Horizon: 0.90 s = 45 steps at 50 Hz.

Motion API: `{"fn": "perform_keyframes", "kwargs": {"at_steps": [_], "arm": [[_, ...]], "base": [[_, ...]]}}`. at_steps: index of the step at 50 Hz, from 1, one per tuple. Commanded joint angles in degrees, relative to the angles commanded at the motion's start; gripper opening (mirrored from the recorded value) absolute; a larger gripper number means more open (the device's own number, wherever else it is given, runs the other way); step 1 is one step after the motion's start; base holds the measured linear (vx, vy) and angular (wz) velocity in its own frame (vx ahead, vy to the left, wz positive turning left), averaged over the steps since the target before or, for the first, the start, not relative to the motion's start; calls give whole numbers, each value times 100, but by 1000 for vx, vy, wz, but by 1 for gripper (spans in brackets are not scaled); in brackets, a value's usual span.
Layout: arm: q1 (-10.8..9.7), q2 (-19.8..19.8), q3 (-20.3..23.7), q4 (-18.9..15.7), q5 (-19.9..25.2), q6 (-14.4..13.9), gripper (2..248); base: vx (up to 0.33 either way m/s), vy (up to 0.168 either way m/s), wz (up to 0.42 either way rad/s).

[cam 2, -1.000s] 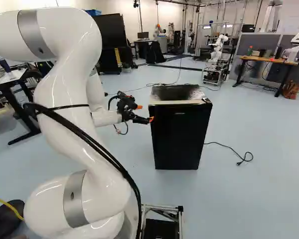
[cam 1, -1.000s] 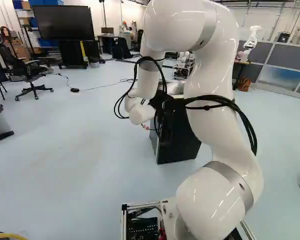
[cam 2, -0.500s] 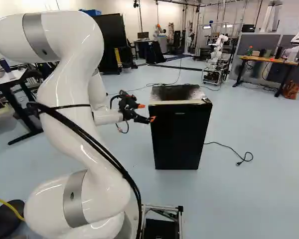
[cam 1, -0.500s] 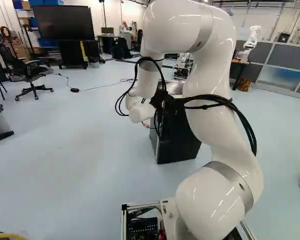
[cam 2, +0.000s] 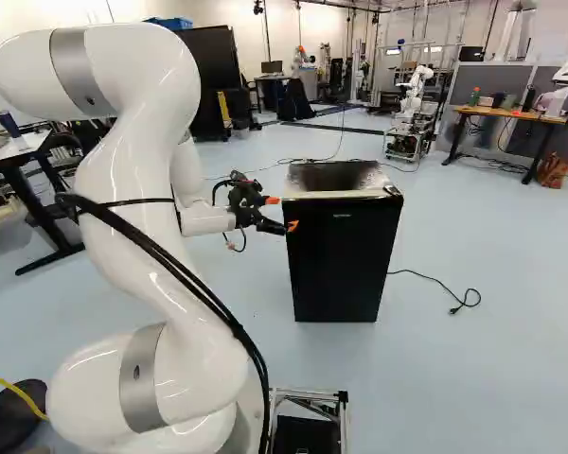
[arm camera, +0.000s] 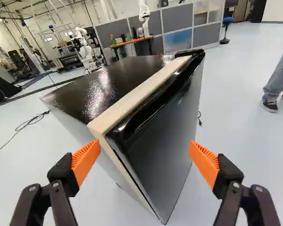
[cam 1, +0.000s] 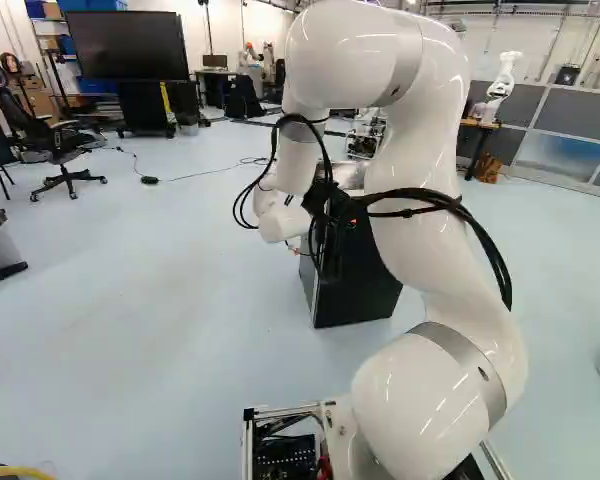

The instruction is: Grab a drink from the fridge

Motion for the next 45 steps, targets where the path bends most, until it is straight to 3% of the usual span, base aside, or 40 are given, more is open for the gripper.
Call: {"fn": "perform_keyframes", "kwargs": {"at_steps": [45], "arm": [[-200,-8,-12,0,0,0,247]], "base": [[0,0,0]]}}
